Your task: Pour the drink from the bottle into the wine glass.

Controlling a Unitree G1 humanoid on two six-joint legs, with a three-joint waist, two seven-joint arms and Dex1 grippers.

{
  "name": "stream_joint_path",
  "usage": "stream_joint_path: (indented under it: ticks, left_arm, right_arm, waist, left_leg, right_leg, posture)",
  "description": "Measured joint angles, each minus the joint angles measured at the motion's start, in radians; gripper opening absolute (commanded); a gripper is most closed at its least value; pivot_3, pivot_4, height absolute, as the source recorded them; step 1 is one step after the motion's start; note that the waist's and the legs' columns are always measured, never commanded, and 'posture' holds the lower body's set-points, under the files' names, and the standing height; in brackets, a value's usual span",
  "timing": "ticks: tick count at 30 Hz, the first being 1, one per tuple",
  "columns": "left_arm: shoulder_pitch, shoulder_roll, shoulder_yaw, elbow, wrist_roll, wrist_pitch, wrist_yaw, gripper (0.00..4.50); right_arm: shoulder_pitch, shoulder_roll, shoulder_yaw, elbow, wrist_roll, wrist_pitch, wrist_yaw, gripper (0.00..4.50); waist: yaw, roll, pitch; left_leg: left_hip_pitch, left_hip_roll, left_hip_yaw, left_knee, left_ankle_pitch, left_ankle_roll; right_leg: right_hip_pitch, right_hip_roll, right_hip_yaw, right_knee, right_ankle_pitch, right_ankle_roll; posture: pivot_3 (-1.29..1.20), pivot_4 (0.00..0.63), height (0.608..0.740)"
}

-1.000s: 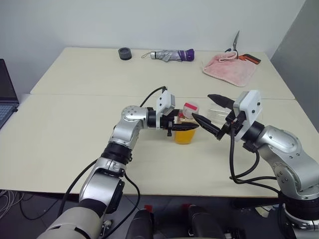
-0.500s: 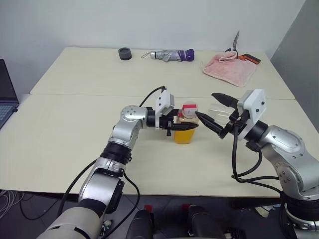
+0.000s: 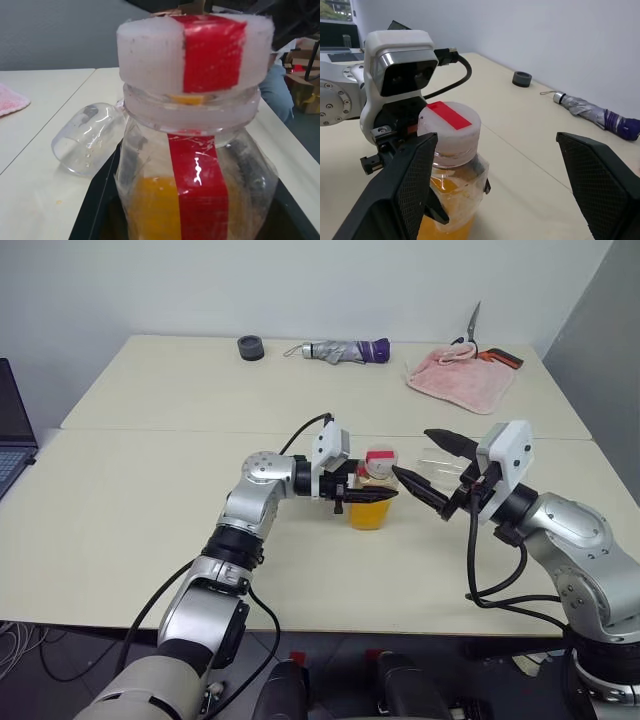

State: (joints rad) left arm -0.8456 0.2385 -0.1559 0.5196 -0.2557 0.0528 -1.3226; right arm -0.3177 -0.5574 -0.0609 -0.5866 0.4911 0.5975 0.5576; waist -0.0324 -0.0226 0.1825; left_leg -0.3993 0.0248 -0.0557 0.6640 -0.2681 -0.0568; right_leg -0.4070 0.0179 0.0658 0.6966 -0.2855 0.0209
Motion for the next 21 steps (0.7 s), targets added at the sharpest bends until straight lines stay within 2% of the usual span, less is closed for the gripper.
stream_joint_path:
  ticks: [14,19,21]
  left_arm:
    - [0.000,0.002,0.000,-0.001,0.000,-0.004,0.001,1.78]
    - [0.000,0.003,0.000,-0.003,0.000,-0.004,0.002,1.78]
    - [0.000,0.003,0.000,-0.003,0.000,-0.004,0.002,1.78]
  right_arm:
    - [0.056,-0.107,-0.079,-0.040,0.135,0.087,0.057,4.03]
    - [0.034,-0.109,-0.084,-0.030,0.170,0.092,0.061,4.03]
    - [0.020,-0.107,-0.084,-0.024,0.182,0.092,0.061,4.43]
  waist:
    - [0.000,0.000,0.000]
    - [0.000,0.000,0.000]
    - [0.000,0.000,0.000]
  left_leg:
    - [0.000,0.000,0.000,0.000,0.000,0.000]
    - [0.000,0.000,0.000,0.000,0.000,0.000]
    - [0.000,0.000,0.000,0.000,0.000,0.000]
  right_leg:
    - [0.000,0.000,0.000,0.000,0.000,0.000]
    - [0.000,0.000,0.000,0.000,0.000,0.000]
    - [0.000,0.000,0.000,0.000,0.000,0.000]
  posture:
    - [0.00,0.150,0.740]
    - [0.00,0.150,0.740]
    - [0.00,0.150,0.740]
